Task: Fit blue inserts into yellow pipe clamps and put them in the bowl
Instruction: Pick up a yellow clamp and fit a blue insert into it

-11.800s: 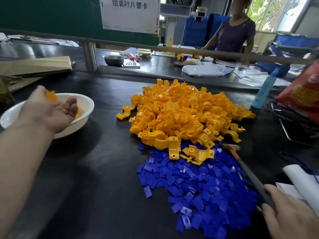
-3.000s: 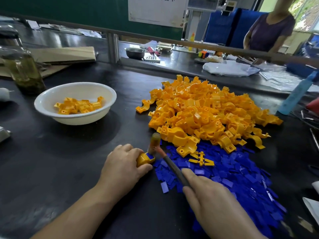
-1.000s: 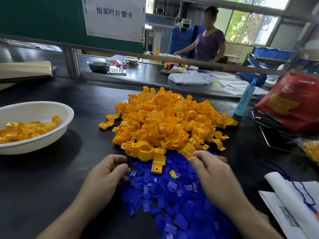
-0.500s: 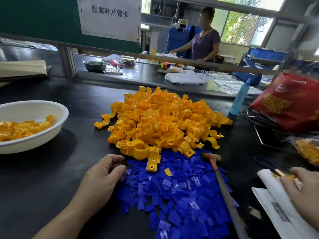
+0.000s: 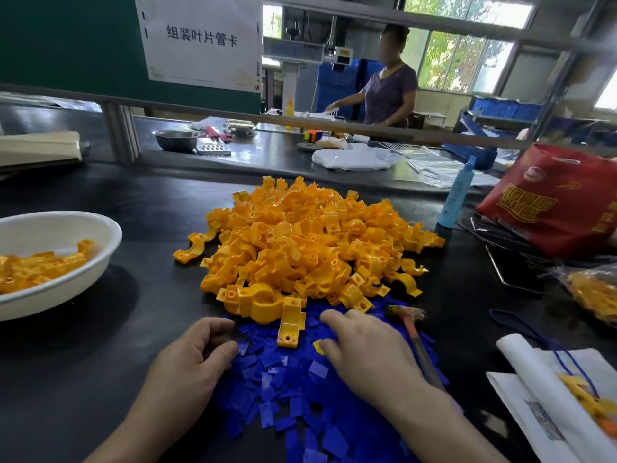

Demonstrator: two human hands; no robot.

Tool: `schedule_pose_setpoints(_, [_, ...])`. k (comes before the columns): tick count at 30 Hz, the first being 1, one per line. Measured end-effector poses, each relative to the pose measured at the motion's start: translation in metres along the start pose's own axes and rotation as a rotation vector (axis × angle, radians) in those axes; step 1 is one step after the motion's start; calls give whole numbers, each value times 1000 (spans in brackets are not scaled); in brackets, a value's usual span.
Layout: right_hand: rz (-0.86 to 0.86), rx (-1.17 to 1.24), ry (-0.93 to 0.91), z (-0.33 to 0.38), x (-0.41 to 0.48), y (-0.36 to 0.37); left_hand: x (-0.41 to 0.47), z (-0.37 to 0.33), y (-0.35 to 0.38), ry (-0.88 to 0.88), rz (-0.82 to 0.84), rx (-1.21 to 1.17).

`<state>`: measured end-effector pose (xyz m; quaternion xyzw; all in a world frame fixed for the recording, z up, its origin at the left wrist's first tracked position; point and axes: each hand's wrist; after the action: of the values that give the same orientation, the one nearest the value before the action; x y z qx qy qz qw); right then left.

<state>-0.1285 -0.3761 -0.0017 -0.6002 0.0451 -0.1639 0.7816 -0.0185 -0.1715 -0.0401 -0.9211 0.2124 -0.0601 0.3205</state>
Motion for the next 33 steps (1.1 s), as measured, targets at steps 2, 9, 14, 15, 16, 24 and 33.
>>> schedule_pose_setpoints(2, [53, -37, -7, 5, 8, 12, 1, 0, -1, 6, 3, 1])
schedule_pose_setpoints(9, [28, 23, -16, 0, 12, 22, 4, 3, 1, 24, 4, 19])
schedule_pose_setpoints(14, [-32, 121, -31, -1, 5, 19, 3, 3, 0, 25, -6, 20])
schedule_pose_setpoints(15, [-48, 150, -33, -1, 3, 16, 3, 3, 0, 25, -6, 22])
schedule_pose_setpoints(16, [-68, 180, -35, -1, -1, 13, 3, 3, 0, 25, -5, 26])
schedule_pose_setpoints(24, [-343, -43, 237, -73, -69, -48, 2, 4, 1, 53, -39, 19])
schedule_pose_setpoints(33, [-253, -268, 636, -208, -108, -60, -5, -4, 6, 195, -104, 211])
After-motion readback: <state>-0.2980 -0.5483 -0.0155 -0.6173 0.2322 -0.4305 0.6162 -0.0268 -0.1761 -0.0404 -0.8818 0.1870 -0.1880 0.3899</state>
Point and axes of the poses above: each hand's wrist, its own x-axis towards the middle knuckle, its own y-axis out of the palm, z = x × y, and after that the axes turned 7 degrees about x, right-handed
